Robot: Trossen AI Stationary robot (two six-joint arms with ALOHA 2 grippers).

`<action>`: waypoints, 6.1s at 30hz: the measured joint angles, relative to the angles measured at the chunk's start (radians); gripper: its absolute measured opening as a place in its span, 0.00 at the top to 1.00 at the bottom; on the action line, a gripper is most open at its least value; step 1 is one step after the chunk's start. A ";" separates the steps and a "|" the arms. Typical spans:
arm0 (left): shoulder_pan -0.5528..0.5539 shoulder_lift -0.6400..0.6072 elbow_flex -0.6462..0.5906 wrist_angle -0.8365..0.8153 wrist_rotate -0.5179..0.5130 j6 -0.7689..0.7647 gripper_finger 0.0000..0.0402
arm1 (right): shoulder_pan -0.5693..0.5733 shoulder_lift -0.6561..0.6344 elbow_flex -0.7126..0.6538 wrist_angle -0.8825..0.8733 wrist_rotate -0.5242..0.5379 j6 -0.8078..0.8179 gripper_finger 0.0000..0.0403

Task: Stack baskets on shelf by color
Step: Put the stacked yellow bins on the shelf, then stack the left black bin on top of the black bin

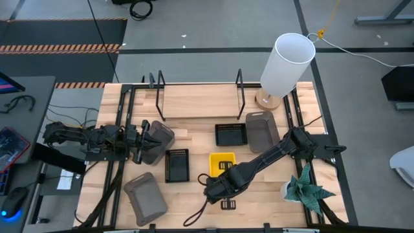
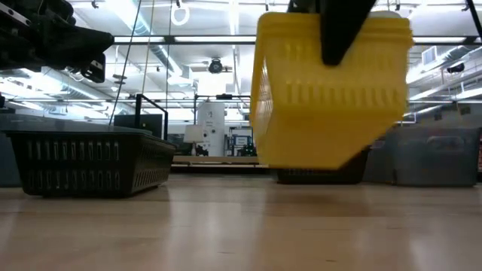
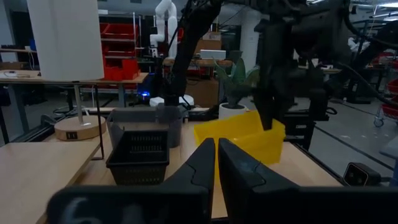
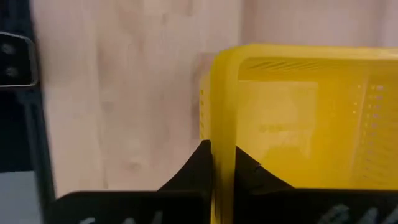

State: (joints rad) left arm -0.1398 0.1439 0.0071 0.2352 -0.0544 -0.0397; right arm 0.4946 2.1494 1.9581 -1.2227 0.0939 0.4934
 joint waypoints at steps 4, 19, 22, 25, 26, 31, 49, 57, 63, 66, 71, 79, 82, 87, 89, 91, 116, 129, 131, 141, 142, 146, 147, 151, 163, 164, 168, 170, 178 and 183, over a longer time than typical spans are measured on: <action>0.000 0.000 0.000 0.000 0.000 0.000 0.93 | -0.010 0.000 0.052 -0.071 0.018 -0.013 0.96; 0.000 0.000 0.000 -0.001 0.000 0.000 0.94 | -0.123 -0.074 0.066 -0.187 0.148 -0.149 0.95; 0.000 0.000 0.000 0.000 0.000 0.000 0.94 | -0.159 -0.074 0.064 -0.190 0.149 -0.194 0.95; 0.000 0.000 0.000 0.000 0.000 0.000 0.93 | -0.195 -0.075 0.044 -0.184 0.149 -0.238 0.95; 0.000 0.000 0.000 0.000 0.000 0.000 0.92 | -0.208 -0.074 0.037 -0.185 0.150 -0.252 0.95; 0.000 0.000 0.000 0.000 0.000 0.000 0.91 | -0.272 -0.074 -0.007 -0.182 0.178 -0.319 0.95; 0.000 0.000 0.000 0.000 0.000 0.000 0.92 | -0.597 -0.074 -0.098 -0.080 0.307 -0.555 0.95; 0.000 0.000 0.000 0.000 0.000 0.000 0.92 | -0.684 -0.074 -0.098 -0.074 0.222 -0.631 0.93; 0.000 0.000 0.000 0.000 0.000 0.000 0.94 | -0.717 -0.074 -0.098 -0.088 0.174 -0.637 0.90; 0.000 0.000 0.000 0.000 0.000 0.000 0.93 | -0.726 -0.074 -0.098 -0.116 0.176 -0.639 0.89; 0.000 0.000 0.000 0.000 0.000 0.000 0.91 | -0.728 -0.074 -0.098 -0.130 0.178 -0.625 0.85; 0.000 0.000 0.000 0.000 0.000 0.000 0.93 | -0.728 -0.074 -0.098 -0.138 0.221 -0.624 0.75; 0.000 0.000 0.000 0.000 0.000 0.000 0.94 | -0.725 -0.074 -0.098 -0.142 0.231 -0.616 0.73; 0.000 0.000 0.000 0.000 0.000 0.000 0.93 | -0.707 -0.074 -0.098 -0.182 0.256 -0.601 0.71; 0.000 0.000 0.000 0.000 0.000 0.000 0.92 | -0.697 -0.074 -0.097 -0.212 0.278 -0.599 0.71; 0.000 0.000 0.000 0.000 0.000 0.000 0.91 | -0.686 -0.074 -0.097 -0.236 0.315 -0.588 0.71; 0.000 0.000 0.000 0.000 0.000 0.000 0.91 | -0.639 -0.141 -0.097 -0.160 0.351 -0.617 0.72; 0.000 0.000 0.000 0.000 0.000 0.000 0.93 | -0.705 -0.140 -0.097 0.208 0.269 -0.735 0.72; 0.000 0.000 0.000 0.000 0.000 0.000 0.92 | -0.731 -0.140 -0.099 0.206 0.243 -0.723 0.72; 0.000 0.000 0.000 -0.001 0.000 0.000 0.93 | -0.787 -0.139 -0.228 0.251 0.226 -0.729 0.72; 0.000 0.000 0.000 0.000 0.000 0.000 0.93 | -0.786 -0.139 -0.230 0.246 0.230 -0.731 0.72; 0.000 0.000 0.000 0.000 0.000 0.000 0.94 | -0.777 -0.137 -0.220 0.248 0.225 -0.739 0.72; 0.000 0.000 0.000 0.000 0.000 0.000 0.94 | -0.771 -0.137 -0.208 0.250 0.225 -0.742 0.72; 0.000 0.000 0.000 0.000 0.000 0.000 0.92 | -0.746 -0.137 -0.153 0.254 0.226 -0.752 0.72; 0.000 0.000 0.000 0.000 0.000 0.000 0.93 | -0.630 -0.138 -0.076 0.303 0.081 -0.631 0.72; 0.000 0.000 0.000 0.000 0.000 0.000 0.93 | -0.614 -0.138 -0.076 0.319 0.072 -0.617 0.72; 0.000 0.000 0.000 0.000 0.000 0.000 0.94 | -0.539 -0.138 -0.077 0.388 0.043 -0.572 0.72; 0.000 0.000 0.000 0.000 0.000 0.000 0.93 | -0.496 -0.138 -0.077 0.426 0.021 -0.564 0.72; 0.000 0.000 0.000 -0.001 0.000 0.000 0.91 | -0.319 -0.139 -0.127 0.645 0.014 -0.479 0.72; 0.000 0.000 0.000 0.000 0.000 0.000 0.93 | -0.201 -0.138 -0.176 0.813 0.016 -0.436 0.72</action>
State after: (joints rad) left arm -0.1397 0.1440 0.0068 0.2351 -0.0547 -0.0396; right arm 0.2935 2.0109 1.7821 -0.4098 0.1102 0.0570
